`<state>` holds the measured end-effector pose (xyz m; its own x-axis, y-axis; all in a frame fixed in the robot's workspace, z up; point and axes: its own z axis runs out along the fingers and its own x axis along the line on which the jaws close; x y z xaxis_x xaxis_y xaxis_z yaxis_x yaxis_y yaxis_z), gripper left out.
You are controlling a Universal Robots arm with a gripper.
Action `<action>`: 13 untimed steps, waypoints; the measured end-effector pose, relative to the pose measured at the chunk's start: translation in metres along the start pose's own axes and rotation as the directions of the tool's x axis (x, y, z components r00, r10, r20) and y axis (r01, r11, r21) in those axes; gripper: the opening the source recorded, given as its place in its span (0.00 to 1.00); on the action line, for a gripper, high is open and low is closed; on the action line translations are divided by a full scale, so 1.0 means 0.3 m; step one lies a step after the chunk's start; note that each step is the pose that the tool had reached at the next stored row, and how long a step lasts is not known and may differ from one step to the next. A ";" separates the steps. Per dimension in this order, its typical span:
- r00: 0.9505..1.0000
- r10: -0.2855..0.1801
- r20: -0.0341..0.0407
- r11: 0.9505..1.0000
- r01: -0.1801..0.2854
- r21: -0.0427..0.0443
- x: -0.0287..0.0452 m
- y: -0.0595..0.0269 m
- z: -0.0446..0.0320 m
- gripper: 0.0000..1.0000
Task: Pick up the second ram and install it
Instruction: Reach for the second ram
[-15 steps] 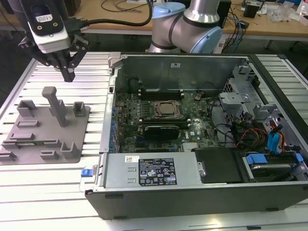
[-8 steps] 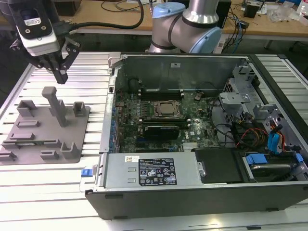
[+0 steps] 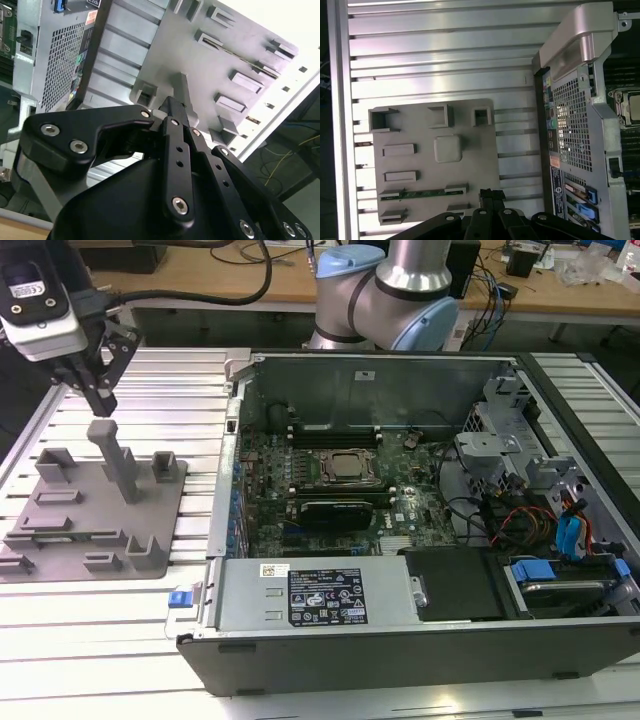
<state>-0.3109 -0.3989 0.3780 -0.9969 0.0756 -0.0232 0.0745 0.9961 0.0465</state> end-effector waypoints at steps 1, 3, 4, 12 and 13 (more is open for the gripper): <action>1.000 0.000 0.000 1.000 0.000 0.000 0.004 0.000 0.000 0.08; 1.000 0.000 0.000 1.000 0.000 0.000 0.009 -0.001 0.001 0.08; 1.000 0.000 0.000 1.000 0.000 0.000 0.014 -0.001 0.001 0.08; 1.000 0.000 0.000 1.000 0.000 0.000 0.037 -0.003 0.007 0.08; 1.000 0.000 0.000 1.000 0.000 0.000 0.039 -0.003 0.007 0.08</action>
<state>-0.3227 -0.3988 0.3755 -0.9969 0.0757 -0.0232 0.0745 0.9961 0.0465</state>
